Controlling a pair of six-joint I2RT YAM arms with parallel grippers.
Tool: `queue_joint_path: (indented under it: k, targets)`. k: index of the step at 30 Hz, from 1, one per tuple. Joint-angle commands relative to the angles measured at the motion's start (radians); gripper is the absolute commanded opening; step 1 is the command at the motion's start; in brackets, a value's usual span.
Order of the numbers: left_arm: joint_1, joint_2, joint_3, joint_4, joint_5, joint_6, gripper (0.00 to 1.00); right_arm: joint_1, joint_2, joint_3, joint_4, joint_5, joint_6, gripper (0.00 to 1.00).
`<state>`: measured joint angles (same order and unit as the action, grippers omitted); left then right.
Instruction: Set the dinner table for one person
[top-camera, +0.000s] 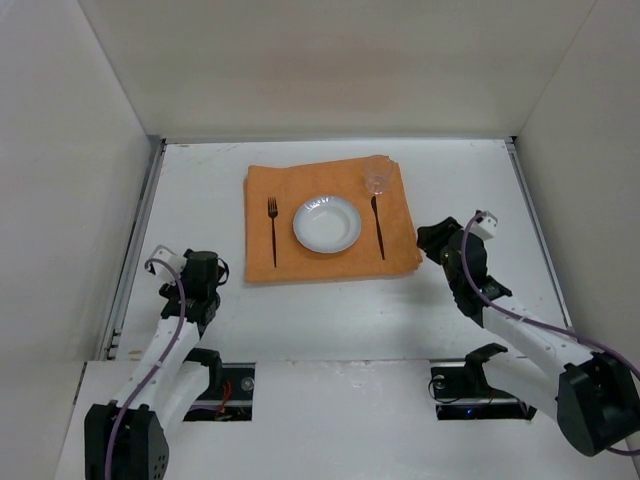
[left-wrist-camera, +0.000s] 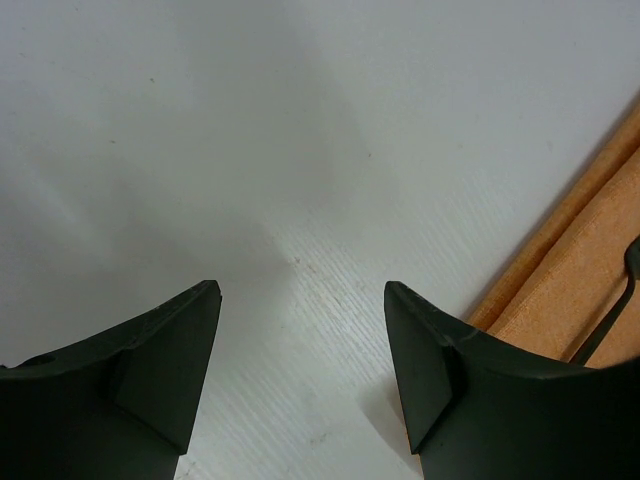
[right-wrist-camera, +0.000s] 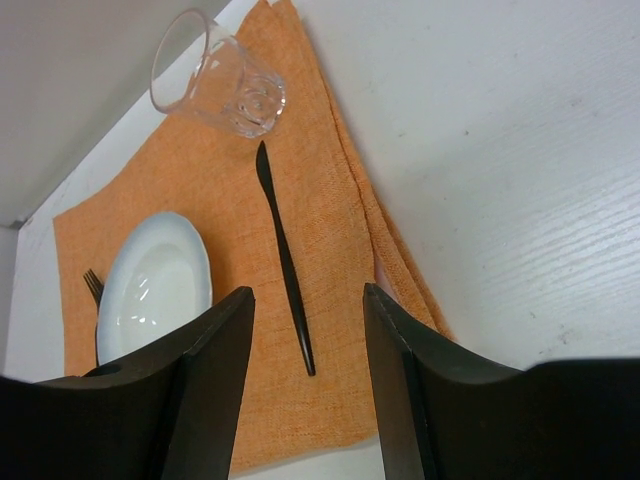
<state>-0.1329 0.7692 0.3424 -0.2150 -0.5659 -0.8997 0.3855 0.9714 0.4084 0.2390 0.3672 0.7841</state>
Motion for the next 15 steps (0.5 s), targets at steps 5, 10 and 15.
queue_joint_path:
  k: [5, 10, 15]
  targets:
    - [-0.018, 0.064, 0.012, 0.097, 0.020, 0.004, 0.64, 0.002, 0.013, 0.000, 0.105, -0.019, 0.001, 0.54]
    - [-0.024, 0.142, 0.038, 0.126, 0.037, 0.005, 0.63, 0.002, 0.013, -0.006, 0.114, -0.033, 0.004, 0.54]
    - [-0.046, 0.205, 0.056, 0.163, 0.040, 0.013, 0.62, 0.003, 0.021, -0.002, 0.114, -0.039, 0.000, 0.54]
